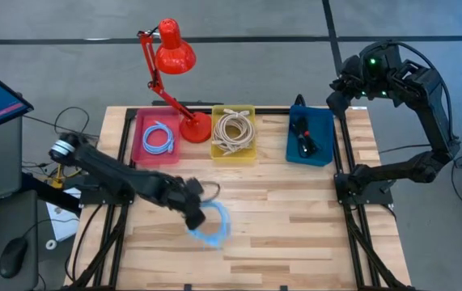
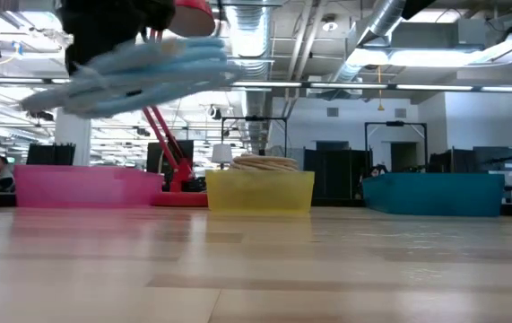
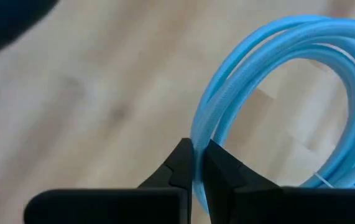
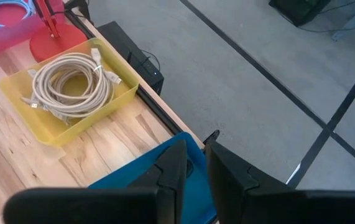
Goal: Sort HDMI cables
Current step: Put the light blue HDMI cable into the pink bin
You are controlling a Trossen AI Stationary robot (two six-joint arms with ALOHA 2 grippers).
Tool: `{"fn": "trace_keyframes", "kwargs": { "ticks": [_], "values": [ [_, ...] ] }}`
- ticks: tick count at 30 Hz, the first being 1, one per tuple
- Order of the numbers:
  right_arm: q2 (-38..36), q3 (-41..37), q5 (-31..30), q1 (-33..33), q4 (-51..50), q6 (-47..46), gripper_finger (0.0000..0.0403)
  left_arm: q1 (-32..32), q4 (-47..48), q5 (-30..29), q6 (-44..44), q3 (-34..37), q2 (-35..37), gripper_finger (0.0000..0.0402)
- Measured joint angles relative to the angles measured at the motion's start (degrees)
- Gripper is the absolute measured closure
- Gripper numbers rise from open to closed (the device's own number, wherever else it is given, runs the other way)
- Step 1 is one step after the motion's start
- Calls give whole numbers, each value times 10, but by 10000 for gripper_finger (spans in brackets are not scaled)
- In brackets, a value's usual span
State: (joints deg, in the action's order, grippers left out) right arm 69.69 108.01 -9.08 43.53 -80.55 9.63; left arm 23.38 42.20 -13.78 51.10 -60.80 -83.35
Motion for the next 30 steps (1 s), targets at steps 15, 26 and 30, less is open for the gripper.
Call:
{"fn": "trace_keyframes", "kwargs": {
  "ticks": [15,26,30],
  "values": [
    [0,0,0,0,0,0,348,-176,292,-285,13,0,231,387],
    [0,0,0,0,0,0,348,-440,313,-313,-109,0,285,387],
    [0,0,0,0,0,11,348,-522,310,-312,-136,0,270,387]
  ]
}}
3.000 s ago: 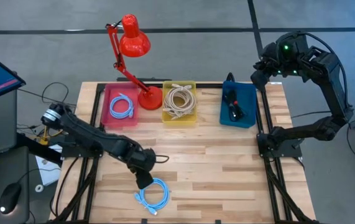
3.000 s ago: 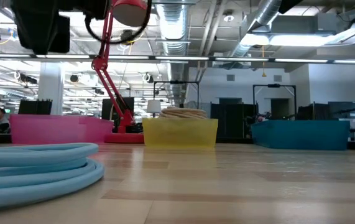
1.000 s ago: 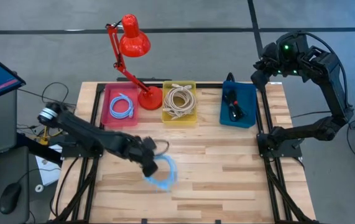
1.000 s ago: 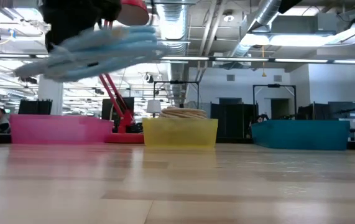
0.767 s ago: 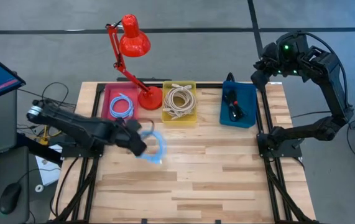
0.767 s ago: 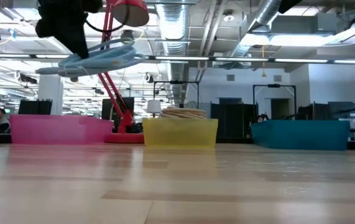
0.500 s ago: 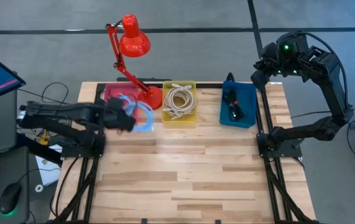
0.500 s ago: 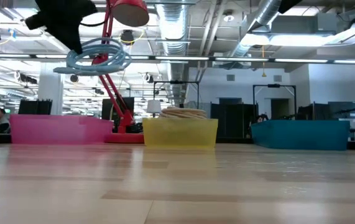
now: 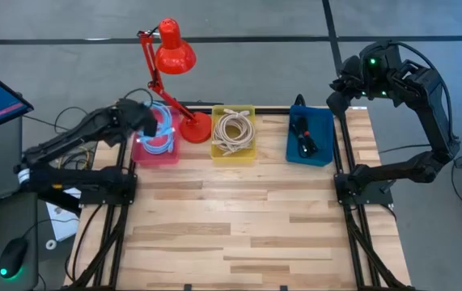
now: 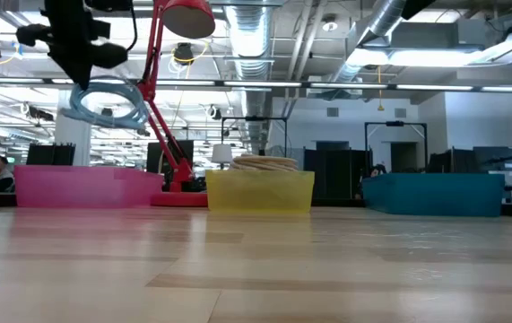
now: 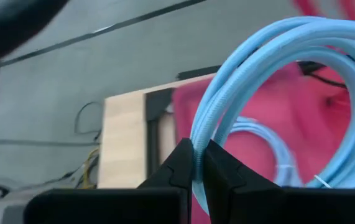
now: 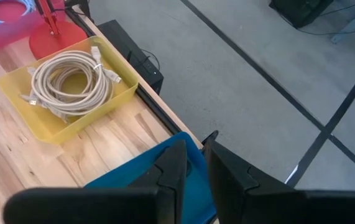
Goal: Sort HDMI cables
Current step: Put the light blue HDMI cable into the pink bin
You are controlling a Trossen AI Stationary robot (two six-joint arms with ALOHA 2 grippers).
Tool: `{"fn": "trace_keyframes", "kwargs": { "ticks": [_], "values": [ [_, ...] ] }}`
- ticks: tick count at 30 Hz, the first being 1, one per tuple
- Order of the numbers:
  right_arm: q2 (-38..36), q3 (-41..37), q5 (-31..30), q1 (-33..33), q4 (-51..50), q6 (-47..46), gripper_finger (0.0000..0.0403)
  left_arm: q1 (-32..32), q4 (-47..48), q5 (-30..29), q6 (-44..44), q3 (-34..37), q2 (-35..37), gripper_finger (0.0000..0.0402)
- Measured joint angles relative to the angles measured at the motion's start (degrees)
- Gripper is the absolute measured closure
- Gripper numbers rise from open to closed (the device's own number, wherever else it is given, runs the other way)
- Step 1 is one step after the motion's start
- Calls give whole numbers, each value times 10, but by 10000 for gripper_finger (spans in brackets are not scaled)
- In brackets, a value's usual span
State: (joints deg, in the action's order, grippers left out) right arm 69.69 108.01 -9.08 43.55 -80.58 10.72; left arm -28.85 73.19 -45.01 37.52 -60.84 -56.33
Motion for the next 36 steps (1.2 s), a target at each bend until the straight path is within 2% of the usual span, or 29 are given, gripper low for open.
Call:
{"fn": "trace_keyframes", "kwargs": {
  "ticks": [3,7,10,16,21,25,31,36],
  "values": [
    [0,0,0,0,0,3,348,-51,-15,6,-25,0,-12,387],
    [0,0,0,0,0,4,348,-101,-80,41,-82,0,-32,387],
    [0,0,0,0,0,4,348,-130,-123,66,-111,0,-53,387],
    [0,0,0,0,0,4,348,-167,-143,113,-133,20,-101,387],
    [0,0,0,0,0,4,348,-181,-206,164,-130,91,-109,387],
    [0,0,0,0,0,4,348,-181,-241,175,-115,138,-109,387],
    [0,0,0,0,0,4,348,-178,-257,174,-116,160,-109,386],
    [0,0,0,0,0,4,348,-178,-264,168,-118,160,-109,346]
  ]
}}
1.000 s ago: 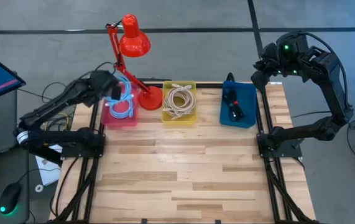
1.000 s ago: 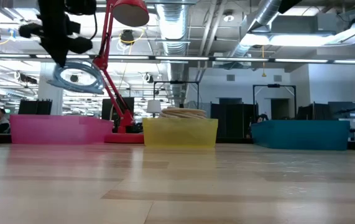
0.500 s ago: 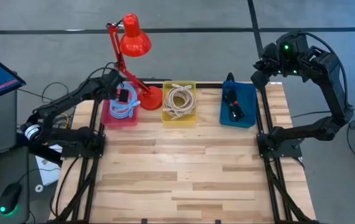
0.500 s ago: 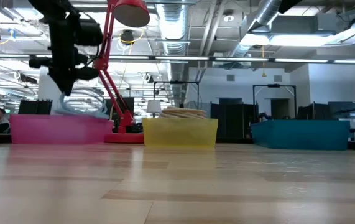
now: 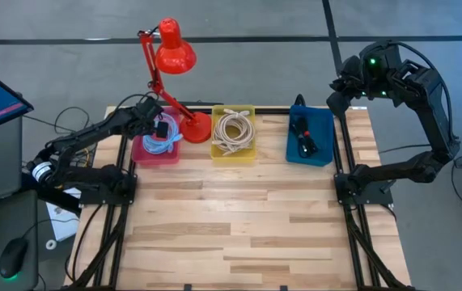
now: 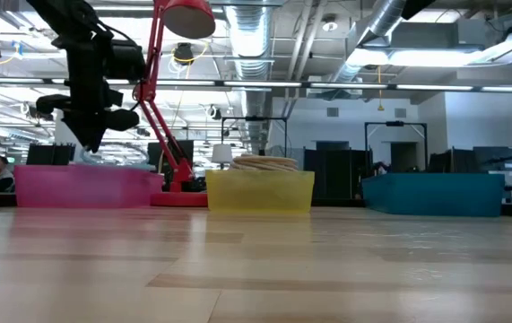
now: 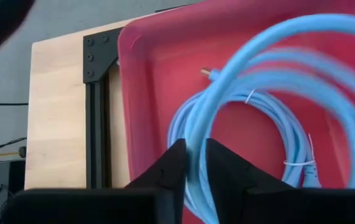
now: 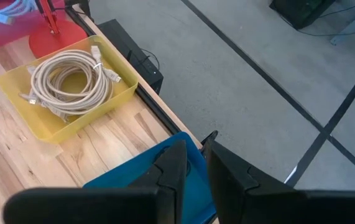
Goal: Sort HDMI cables
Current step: Put the light blue HDMI cable into the pink bin, then return to Home Position
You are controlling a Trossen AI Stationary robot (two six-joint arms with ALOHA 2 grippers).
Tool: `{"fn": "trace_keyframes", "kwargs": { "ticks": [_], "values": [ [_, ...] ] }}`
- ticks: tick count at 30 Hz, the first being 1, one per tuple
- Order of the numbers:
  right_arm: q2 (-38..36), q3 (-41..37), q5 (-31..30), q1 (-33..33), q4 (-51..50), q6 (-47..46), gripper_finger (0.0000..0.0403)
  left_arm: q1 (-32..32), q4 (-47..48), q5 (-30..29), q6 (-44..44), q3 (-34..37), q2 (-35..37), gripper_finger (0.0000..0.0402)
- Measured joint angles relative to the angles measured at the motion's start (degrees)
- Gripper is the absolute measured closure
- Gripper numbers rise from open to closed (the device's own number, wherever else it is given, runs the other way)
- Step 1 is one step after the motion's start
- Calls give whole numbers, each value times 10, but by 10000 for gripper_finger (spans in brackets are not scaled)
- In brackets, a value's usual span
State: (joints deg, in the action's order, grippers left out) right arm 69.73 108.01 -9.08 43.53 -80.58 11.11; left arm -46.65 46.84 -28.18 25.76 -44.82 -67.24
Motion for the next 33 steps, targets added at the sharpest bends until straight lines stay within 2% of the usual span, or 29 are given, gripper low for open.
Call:
{"fn": "trace_keyframes", "kwargs": {
  "ticks": [7,20,23,27,29,33],
  "values": [
    [0,0,0,0,0,0,348,0,0,1,-3,0,0,306],
    [0,0,0,0,-5,-1,348,0,11,15,-45,0,2,301],
    [0,0,0,0,-4,-1,348,1,11,71,-49,1,10,314],
    [0,0,0,0,-4,-1,348,18,0,136,-67,1,45,371],
    [0,0,0,0,-4,-1,348,36,-9,155,-81,1,74,392],
    [-5,0,20,-1,-13,-2,359,86,-17,161,-88,1,154,396]
  ]
}}
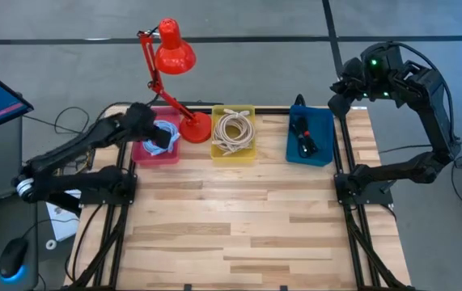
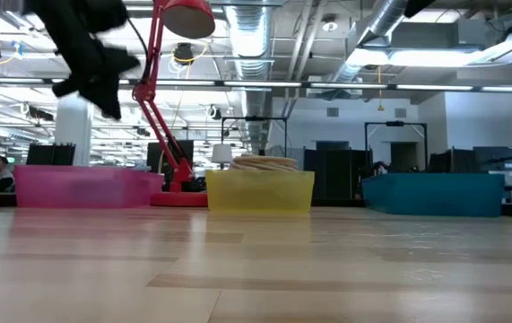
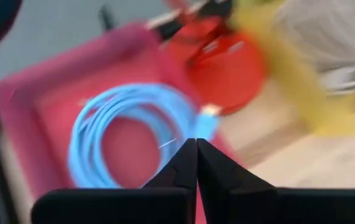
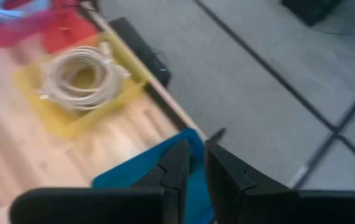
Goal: Sort HDMI cables
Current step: Return to Home Position
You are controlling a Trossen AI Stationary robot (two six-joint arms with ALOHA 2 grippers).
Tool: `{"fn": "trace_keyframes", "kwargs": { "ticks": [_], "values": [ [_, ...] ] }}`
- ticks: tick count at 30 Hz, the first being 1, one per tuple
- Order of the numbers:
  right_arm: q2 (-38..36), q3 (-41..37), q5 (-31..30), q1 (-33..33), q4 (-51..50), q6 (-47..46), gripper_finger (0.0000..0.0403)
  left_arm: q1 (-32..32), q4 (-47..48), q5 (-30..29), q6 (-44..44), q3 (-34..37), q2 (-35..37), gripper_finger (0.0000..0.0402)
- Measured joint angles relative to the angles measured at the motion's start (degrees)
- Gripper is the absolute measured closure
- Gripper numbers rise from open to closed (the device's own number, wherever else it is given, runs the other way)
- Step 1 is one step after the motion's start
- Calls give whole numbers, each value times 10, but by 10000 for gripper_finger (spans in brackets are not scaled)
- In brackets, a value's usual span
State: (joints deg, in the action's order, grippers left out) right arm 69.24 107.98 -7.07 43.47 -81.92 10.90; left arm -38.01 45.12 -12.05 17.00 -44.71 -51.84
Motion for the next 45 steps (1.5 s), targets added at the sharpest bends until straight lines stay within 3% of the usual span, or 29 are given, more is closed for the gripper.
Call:
{"fn": "trace_keyframes", "kwargs": {
  "ticks": [4,10,13,17,21,31,38,45],
  "values": [
    [-11,0,58,-11,-7,1,395,61,-28,0,2,0,90,398],
    [-29,0,86,-44,-8,2,399,159,-99,-5,2,0,182,398],
    [-38,0,88,-66,-13,-3,400,196,-110,-39,26,0,197,398],
    [-47,0,74,-97,-54,-56,402,229,-109,-94,136,0,195,398],
    [-65,-1,59,-125,-79,-123,402,247,-114,-119,162,0,184,399],
    [-157,-2,73,-213,-20,-95,403,311,-195,-119,5,0,196,398],
    [-239,-7,73,-252,52,-113,403,361,-211,-119,-35,0,249,399],
    [-329,-140,79,-250,116,-138,403,402,-263,-118,-96,-1,290,399]
  ]
}}
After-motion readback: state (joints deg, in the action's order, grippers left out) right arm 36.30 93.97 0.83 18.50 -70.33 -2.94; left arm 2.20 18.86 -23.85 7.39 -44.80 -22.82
